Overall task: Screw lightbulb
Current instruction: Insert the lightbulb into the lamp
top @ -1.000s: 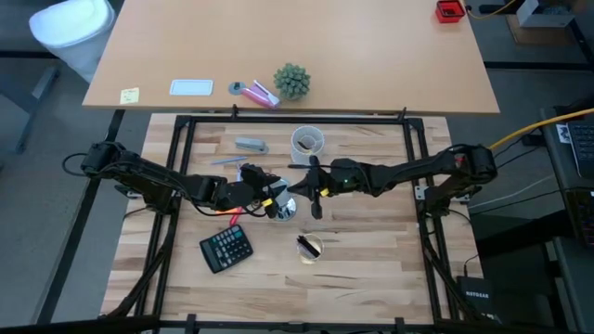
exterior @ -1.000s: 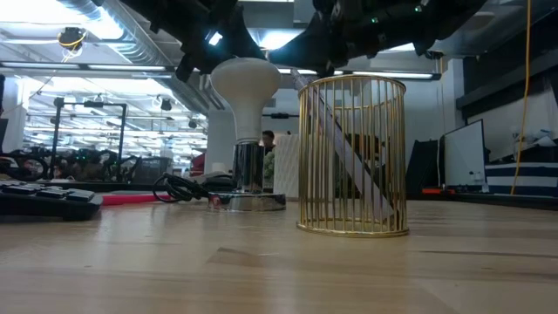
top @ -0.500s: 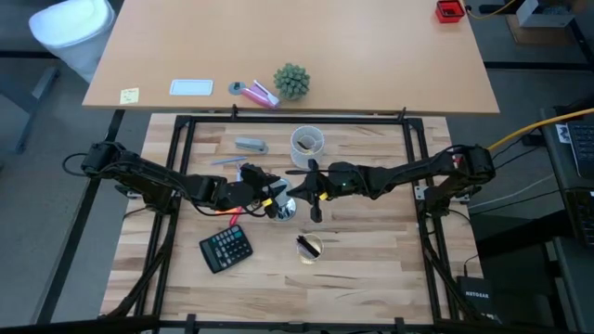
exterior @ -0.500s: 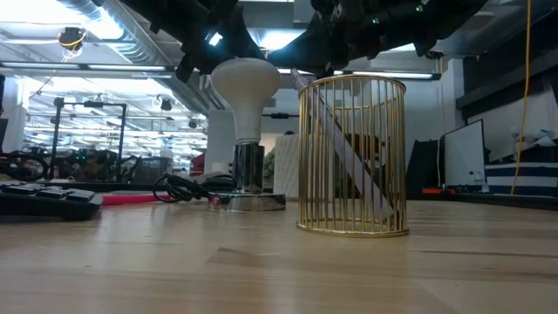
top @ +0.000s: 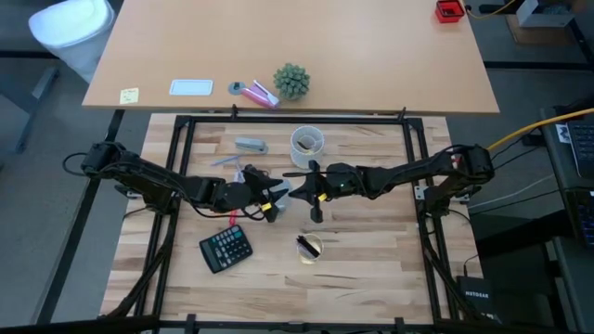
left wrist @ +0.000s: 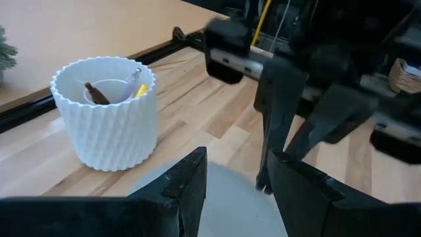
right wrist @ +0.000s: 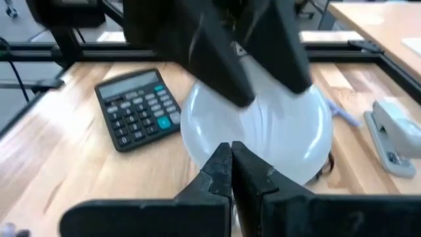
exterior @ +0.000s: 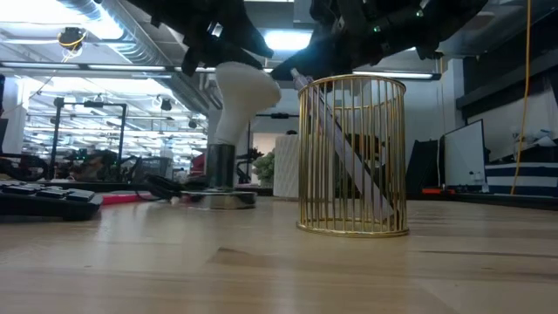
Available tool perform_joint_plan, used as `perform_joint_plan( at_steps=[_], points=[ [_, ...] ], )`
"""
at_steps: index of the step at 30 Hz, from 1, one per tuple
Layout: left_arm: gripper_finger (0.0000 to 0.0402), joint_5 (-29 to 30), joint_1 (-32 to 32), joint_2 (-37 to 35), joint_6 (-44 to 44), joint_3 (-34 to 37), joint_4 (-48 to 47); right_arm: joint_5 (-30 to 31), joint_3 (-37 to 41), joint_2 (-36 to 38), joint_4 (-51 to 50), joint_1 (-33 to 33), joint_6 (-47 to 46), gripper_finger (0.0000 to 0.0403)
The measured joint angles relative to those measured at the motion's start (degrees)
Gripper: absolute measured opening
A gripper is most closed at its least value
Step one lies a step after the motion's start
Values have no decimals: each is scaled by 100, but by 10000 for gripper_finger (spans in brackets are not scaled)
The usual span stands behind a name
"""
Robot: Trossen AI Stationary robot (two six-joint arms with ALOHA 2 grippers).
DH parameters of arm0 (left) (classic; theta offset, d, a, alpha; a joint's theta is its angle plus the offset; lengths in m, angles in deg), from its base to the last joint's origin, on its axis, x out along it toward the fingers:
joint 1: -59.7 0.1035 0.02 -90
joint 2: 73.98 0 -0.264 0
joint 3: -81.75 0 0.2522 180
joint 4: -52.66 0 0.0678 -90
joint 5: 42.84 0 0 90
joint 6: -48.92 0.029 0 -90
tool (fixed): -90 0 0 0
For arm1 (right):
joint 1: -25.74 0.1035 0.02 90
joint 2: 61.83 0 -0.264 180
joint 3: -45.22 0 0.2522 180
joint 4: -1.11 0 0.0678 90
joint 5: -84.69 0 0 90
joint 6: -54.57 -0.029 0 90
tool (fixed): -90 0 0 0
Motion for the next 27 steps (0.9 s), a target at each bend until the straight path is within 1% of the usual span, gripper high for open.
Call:
perform_joint_plan(
  at_steps=[19,23,27],
  points=[
    [153,124,-61,-24,-42,-9,-7,-43,4,0,90,0,-2,5],
    [153,141,-56,-24,39,-3,-184,-42,-2,8,91,0,-1,5],
    [153,97,47,-28,-78,15,-314,-39,-2,302,-254,-4,2,5]
  ],
)
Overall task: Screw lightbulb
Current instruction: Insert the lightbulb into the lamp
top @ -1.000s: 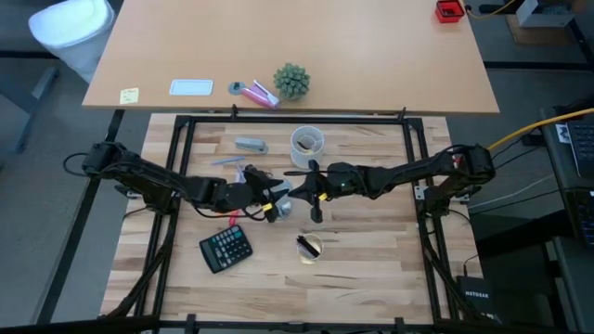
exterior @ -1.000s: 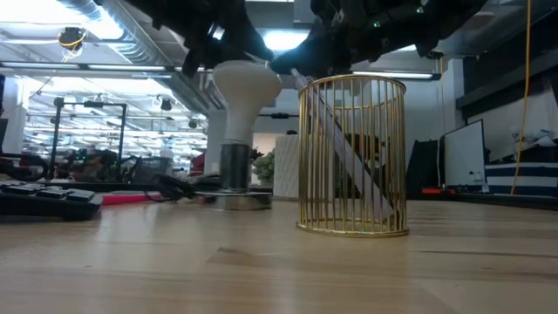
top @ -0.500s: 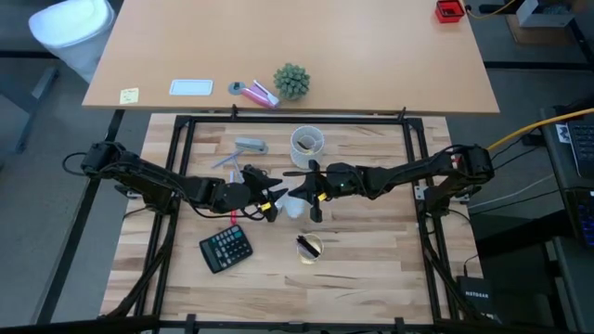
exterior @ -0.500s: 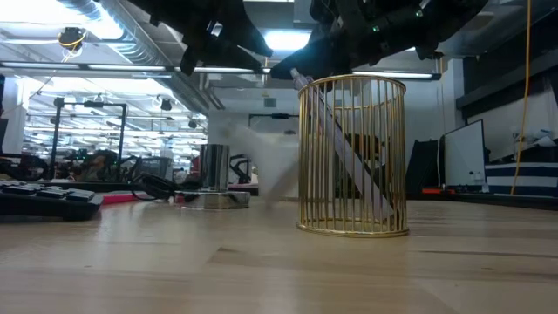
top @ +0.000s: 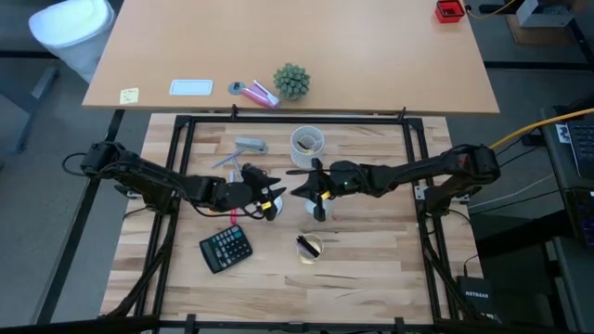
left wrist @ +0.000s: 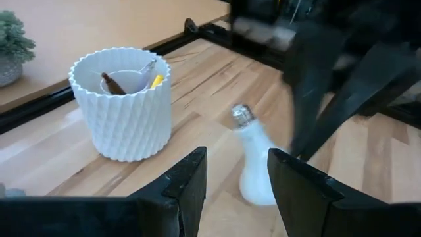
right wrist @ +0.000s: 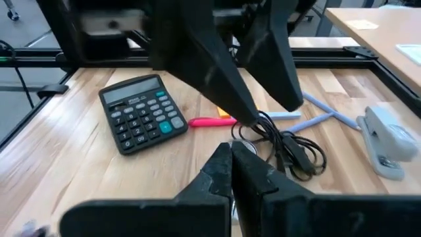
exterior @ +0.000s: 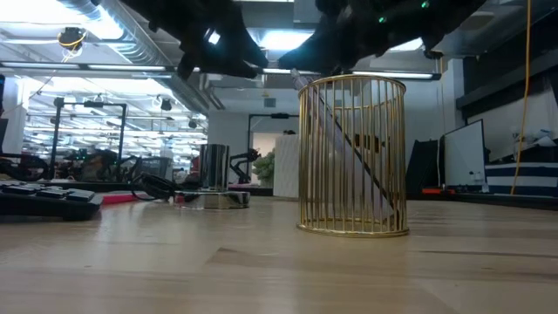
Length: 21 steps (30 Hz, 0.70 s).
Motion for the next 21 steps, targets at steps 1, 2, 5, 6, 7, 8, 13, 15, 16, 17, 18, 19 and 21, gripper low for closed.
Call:
perform_joint_plan(
  at_steps=[1,2,5,6,7,8,13,15,16,17,18,19,21],
  points=[
    [153,-62,25,0,-1,0,-1,17,0,147,-205,0,0,5],
    [153,-133,46,0,11,0,10,98,-8,297,-458,0,4,5],
    [153,-299,78,-2,146,0,15,534,-11,866,-1567,2,14,5],
    [153,-305,78,-2,169,0,15,726,-11,1079,-1971,2,7,5],
    [153,-312,76,-1,197,0,15,944,-11,1267,-2428,2,-21,5],
    [153,-312,76,21,237,0,40,1159,-11,1454,-2858,2,-92,5],
    [153,-342,109,317,623,0,446,1757,-11,2038,-4703,2,-1136,5],
    [153,-625,139,562,775,2,935,1737,-11,2095,-5278,2,-1601,5],
    [153,-794,148,698,841,2,1170,1691,-10,2096,-5537,6,-1791,5],
    [153,-959,164,837,937,2,1413,1594,9,2096,-5772,23,-1943,5],
    [153,-1133,176,967,1018,2,1637,1487,31,2094,-5925,55,-2043,5],
    [153,-1290,177,1083,1112,2,1819,1363,67,2082,-6001,90,-2098,5],
    [153,-1466,193,1254,1275,2,2074,1047,188,2066,-5993,204,-2110,5]
  ],
)
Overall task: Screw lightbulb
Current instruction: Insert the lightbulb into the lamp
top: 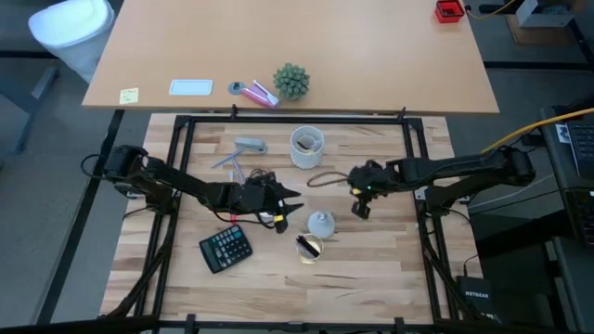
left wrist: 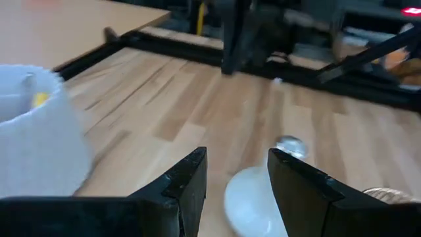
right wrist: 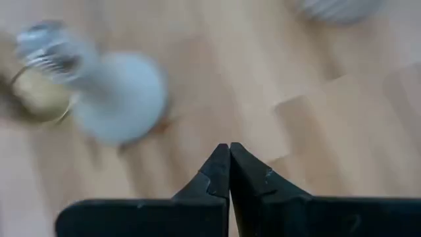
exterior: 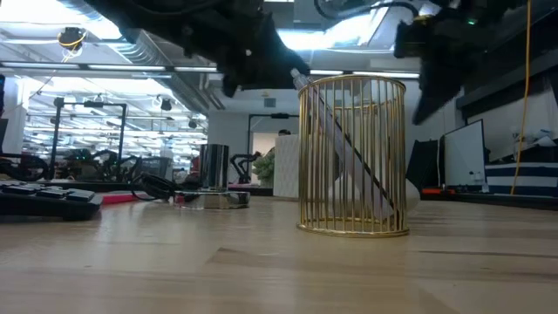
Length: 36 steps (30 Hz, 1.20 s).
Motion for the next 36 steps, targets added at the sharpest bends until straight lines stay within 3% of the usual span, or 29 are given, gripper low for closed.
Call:
perform_joint_plan(
  at_steps=[5,15,26,30,36],
  points=[
    [153,-153,27,99,59,-2,74,-736,401,1,691,508,150,5],
    [153,-164,32,101,-49,-2,57,-707,536,-14,2659,1274,1197,5],
    [153,-162,32,101,-36,-2,46,-200,536,-965,3249,1150,1518,5],
    [153,-162,13,100,-46,-2,47,226,536,-1364,3550,841,1522,5],
    [153,-162,10,101,-47,-2,43,203,536,-1959,4231,250,1677,5]
  ],
)
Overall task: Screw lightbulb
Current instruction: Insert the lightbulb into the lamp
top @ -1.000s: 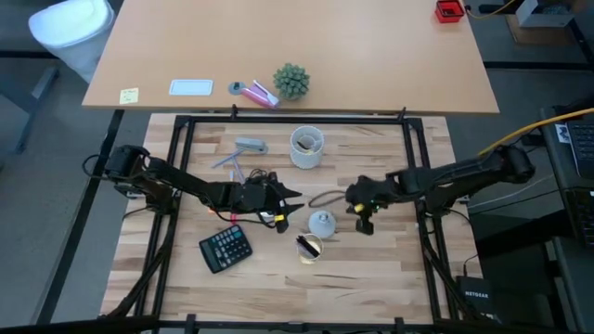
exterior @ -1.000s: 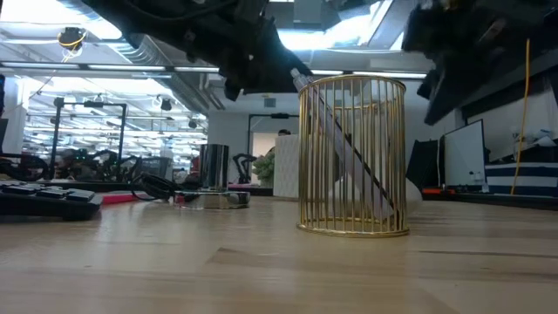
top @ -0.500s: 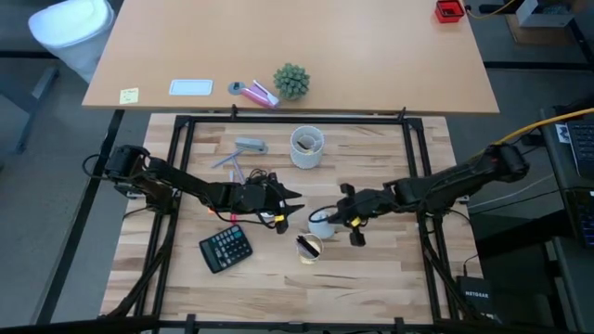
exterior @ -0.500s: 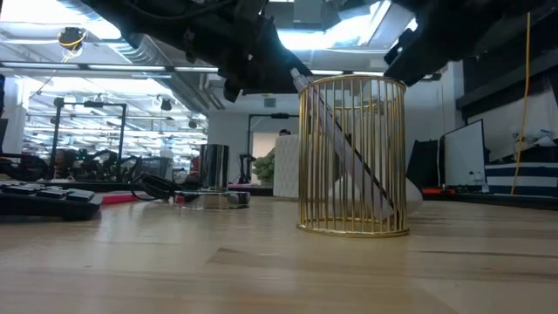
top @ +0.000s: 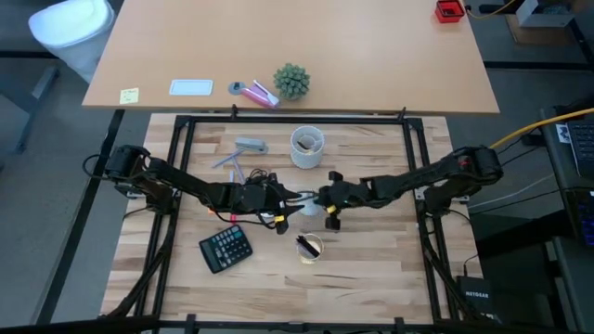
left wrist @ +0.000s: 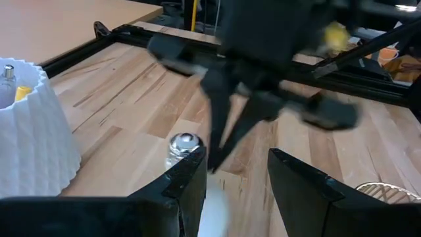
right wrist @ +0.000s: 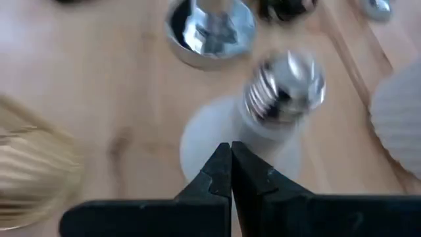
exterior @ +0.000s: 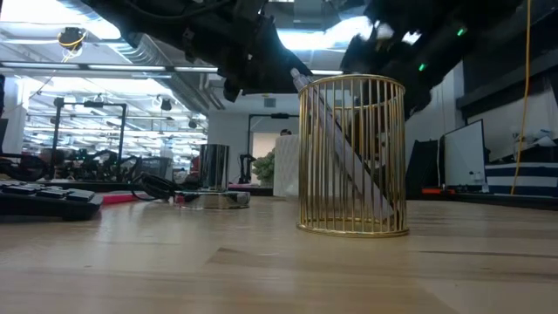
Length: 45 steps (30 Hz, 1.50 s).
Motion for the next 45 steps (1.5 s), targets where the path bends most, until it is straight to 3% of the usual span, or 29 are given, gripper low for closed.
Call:
perform_joint_plan(
  at_steps=[8,17,24,32,35,41,45],
  points=[
    [153,0,0,0,-4,-2,4,0,2,-280,79,-310,-3,5],
    [153,0,0,-1,-103,-2,-34,-86,-208,399,80,-145,450,5],
    [153,2,0,-2,-219,-2,-160,415,-280,521,702,-237,902,5],
    [153,2,0,-2,-221,-2,-165,-93,-284,140,694,-336,752,5],
    [153,2,0,-2,-221,-2,-166,-428,-300,137,527,-204,393,5],
    [153,2,0,-2,-219,-2,-166,-520,-287,125,102,364,99,5],
    [153,2,-2,-2,-221,-2,-168,-185,-259,101,-147,689,93,5]
  ],
)
